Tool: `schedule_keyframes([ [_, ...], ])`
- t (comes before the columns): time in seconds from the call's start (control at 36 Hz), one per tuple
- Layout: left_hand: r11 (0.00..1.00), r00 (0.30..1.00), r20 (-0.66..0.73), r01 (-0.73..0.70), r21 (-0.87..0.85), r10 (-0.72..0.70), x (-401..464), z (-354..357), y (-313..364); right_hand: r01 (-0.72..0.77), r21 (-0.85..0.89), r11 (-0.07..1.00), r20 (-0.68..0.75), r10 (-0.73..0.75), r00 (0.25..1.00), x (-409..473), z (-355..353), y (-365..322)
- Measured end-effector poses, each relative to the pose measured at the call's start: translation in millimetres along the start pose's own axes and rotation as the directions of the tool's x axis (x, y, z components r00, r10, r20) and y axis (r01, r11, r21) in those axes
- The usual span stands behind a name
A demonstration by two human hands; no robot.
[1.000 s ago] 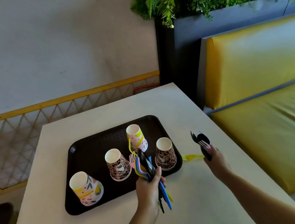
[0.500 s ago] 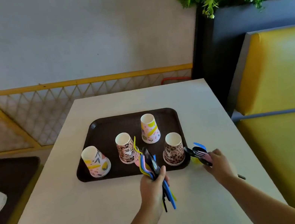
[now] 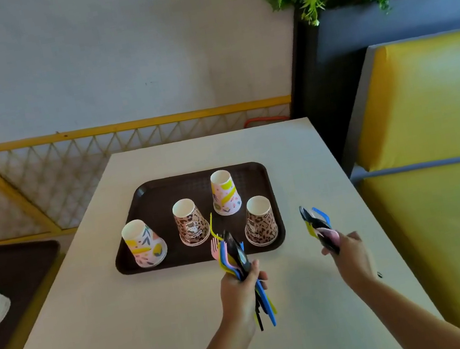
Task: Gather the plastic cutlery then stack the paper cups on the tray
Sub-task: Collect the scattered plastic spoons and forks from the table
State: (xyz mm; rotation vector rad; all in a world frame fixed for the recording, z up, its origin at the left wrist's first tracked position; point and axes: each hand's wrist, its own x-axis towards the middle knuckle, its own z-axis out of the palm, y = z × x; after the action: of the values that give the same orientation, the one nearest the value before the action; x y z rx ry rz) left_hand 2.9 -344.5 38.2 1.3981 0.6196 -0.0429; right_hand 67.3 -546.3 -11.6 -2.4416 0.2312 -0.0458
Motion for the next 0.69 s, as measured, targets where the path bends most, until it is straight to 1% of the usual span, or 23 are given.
schedule_keyframes([
  [0.03, 1.0, 1.0, 0.014, -0.003, 0.007, 0.002, -2.0, 0.9, -0.5, 0.022, 0.071, 0.997, 0.007, -0.023, 1.0, -6.2, -2.9, -3.8],
  [0.06, 1.0, 0.999, 0.032, -0.005, 0.01, 0.004, -4.1, 1.6, -1.3, 0.012, 0.156, 0.988, 0.013, -0.014, 1.0, -12.5, -4.8, -7.2],
  [0.08, 1.0, 0.999, 0.054, -0.003, 0.011, 0.002, -6.7, 2.3, -1.4, -0.023, 0.266, 0.964, 0.02, 0.019, 1.0, -19.3, -6.7, -11.4],
  [0.14, 1.0, 0.994, 0.109, 0.007, 0.017, -0.008, -12.9, 4.6, 0.0, -0.127, 0.454, 0.882, 0.032, 0.127, 0.991, -34.6, -10.5, -18.8],
  [0.17, 1.0, 0.991, 0.13, 0.008, 0.024, -0.011, -15.8, 5.8, 0.3, -0.168, 0.51, 0.843, 0.042, 0.171, 0.984, -41.8, -11.6, -22.6],
  [0.22, 0.999, 0.984, 0.177, -0.002, 0.044, -0.006, -21.9, 8.1, 0.0, -0.205, 0.549, 0.81, 0.047, 0.215, 0.975, -57.1, -14.2, -27.9],
  [0.33, 0.991, 0.953, 0.303, -0.038, 0.129, -0.003, -38.0, 13.4, -5.8, -0.238, 0.52, 0.82, 0.009, 0.274, 0.962, -95.2, -22.9, -25.7],
  [0.39, 0.986, 0.93, 0.366, -0.045, 0.16, -0.017, -47.7, 17.3, -11.3, -0.27, 0.589, 0.761, 0.026, 0.317, 0.948, -117.5, -28.0, -23.3],
  [0.47, 0.977, 0.885, 0.464, -0.067, 0.204, -0.036, -63.7, 26.2, -23.3, -0.276, 0.738, 0.615, 0.02, 0.389, 0.921, -151.6, -36.3, -18.2],
  [0.56, 0.96, 0.818, 0.571, -0.096, 0.263, -0.074, -84.2, 39.7, -36.5, -0.248, 0.884, 0.396, 0.026, 0.488, 0.872, -185.1, -46.3, -8.4],
  [0.58, 0.951, 0.791, 0.605, -0.109, 0.289, -0.093, -91.8, 44.5, -42.3, -0.236, 0.908, 0.345, 0.026, 0.518, 0.855, -196.6, -51.0, -4.8],
  [0.61, 0.939, 0.764, 0.636, -0.129, 0.319, -0.111, -99.3, 49.4, -48.0, -0.229, 0.919, 0.323, 0.015, 0.549, 0.836, -208.3, -55.7, -0.7],
  [0.64, 0.926, 0.732, 0.669, -0.154, 0.344, -0.127, -106.2, 54.8, -55.2, -0.224, 0.915, 0.335, -0.011, 0.577, 0.817, -220.2, -59.9, 4.5],
  [0.69, 0.887, 0.656, 0.734, -0.218, 0.406, -0.175, -122.4, 66.2, -69.7, -0.234, 0.874, 0.426, -0.105, 0.636, 0.764, -243.6, -69.4, 16.3],
])
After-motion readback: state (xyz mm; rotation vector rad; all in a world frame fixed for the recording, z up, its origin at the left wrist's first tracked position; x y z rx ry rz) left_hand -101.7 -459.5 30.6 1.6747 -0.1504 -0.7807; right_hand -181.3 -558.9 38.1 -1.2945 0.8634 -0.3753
